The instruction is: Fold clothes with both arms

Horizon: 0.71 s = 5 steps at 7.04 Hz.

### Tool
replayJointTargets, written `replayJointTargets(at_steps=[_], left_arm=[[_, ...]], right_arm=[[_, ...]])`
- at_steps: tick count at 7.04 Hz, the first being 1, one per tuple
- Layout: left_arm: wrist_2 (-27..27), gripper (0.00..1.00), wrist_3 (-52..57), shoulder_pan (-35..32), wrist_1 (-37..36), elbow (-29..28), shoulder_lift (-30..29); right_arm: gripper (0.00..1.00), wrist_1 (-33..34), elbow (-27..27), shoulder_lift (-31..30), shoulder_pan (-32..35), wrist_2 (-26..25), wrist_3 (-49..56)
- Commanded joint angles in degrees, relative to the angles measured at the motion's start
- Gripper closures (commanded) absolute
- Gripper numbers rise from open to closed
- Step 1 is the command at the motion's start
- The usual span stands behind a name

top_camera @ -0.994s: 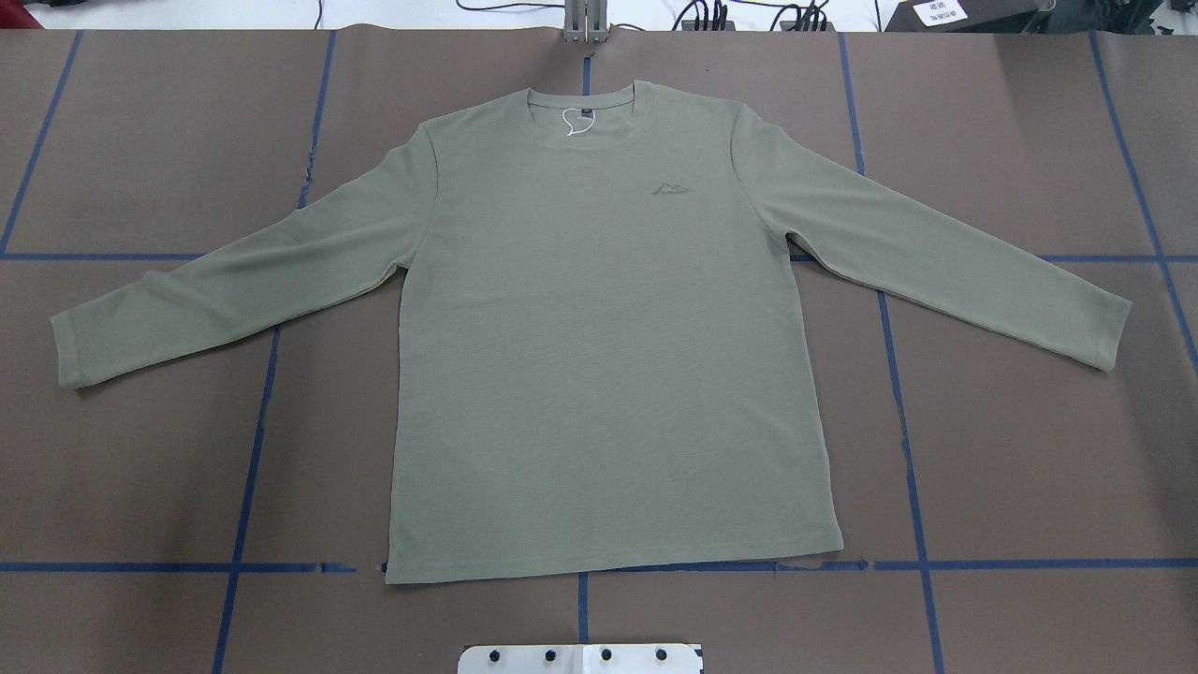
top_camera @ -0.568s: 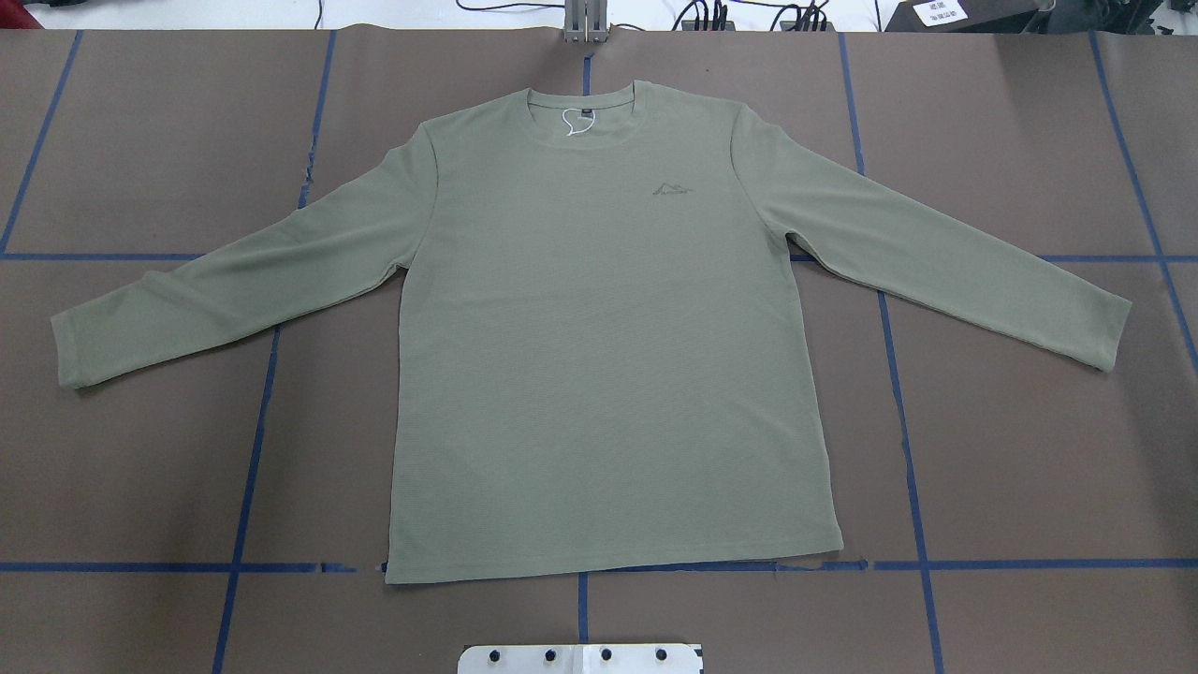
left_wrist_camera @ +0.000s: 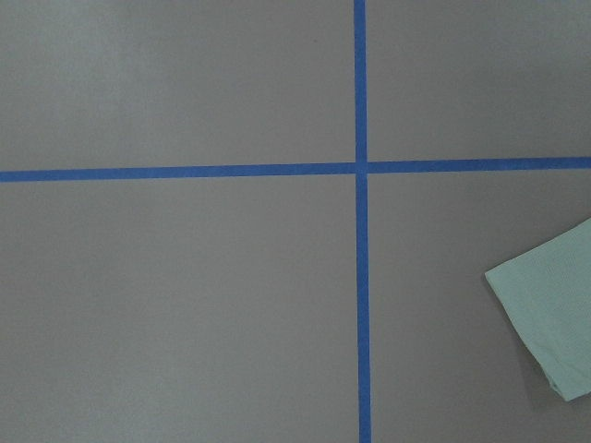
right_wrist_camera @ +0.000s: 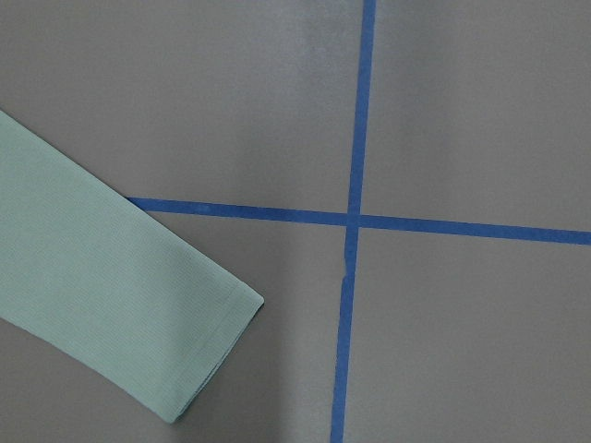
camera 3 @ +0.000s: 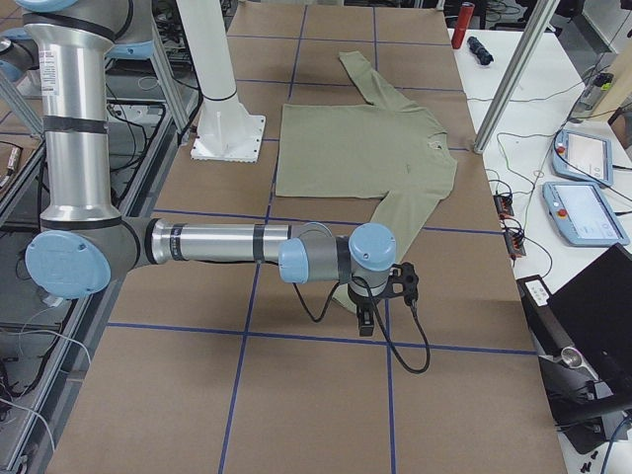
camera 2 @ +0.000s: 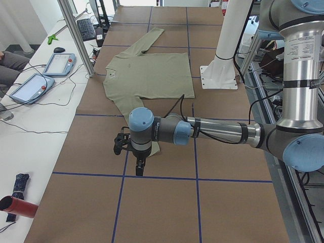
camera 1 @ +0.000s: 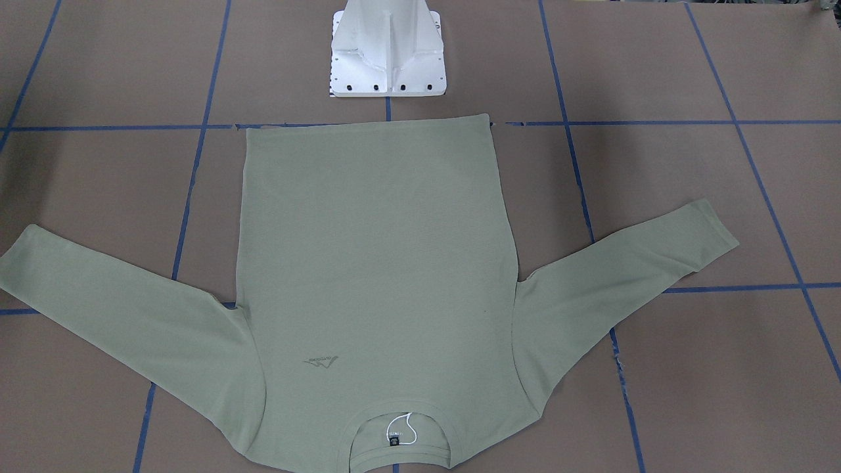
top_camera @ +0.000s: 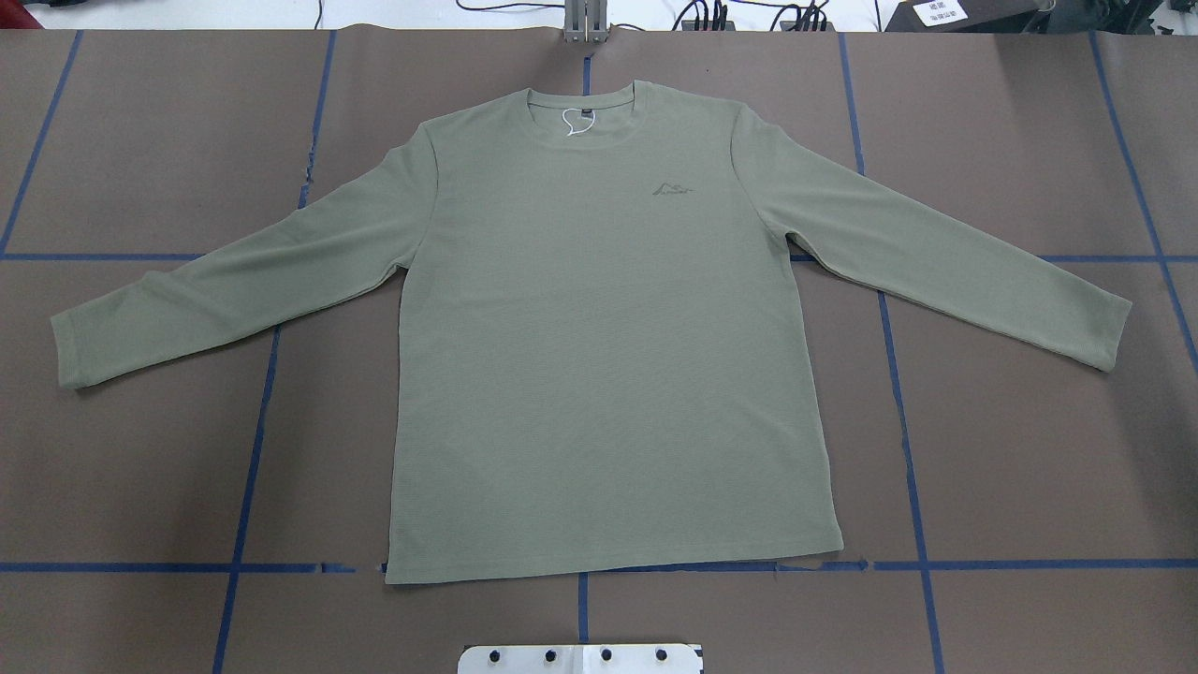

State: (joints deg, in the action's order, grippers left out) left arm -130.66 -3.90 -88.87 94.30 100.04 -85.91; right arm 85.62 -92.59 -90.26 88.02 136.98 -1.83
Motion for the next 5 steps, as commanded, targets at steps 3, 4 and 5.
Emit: replayJointTargets(at_steps=[3, 4, 5], left_arm=[[-3.25, 0.0, -0.14, 0.36, 6.77, -2.65, -3.22], [-6.15, 0.0, -0.31, 0.36, 9.47, -5.53, -3.21], [-7.57, 0.0, -0.31, 0.36, 13.68, -7.39, -3.13]], right_arm=[[0.0, -0.01, -0.06, 2.91, -3.73, 0.3, -0.1], [0.0, -0.53, 0.3, 2.9, -4.6, 0.22, -0.01], [0.0, -2.89, 0.91, 2.81, -6.78, -0.13, -0.1]])
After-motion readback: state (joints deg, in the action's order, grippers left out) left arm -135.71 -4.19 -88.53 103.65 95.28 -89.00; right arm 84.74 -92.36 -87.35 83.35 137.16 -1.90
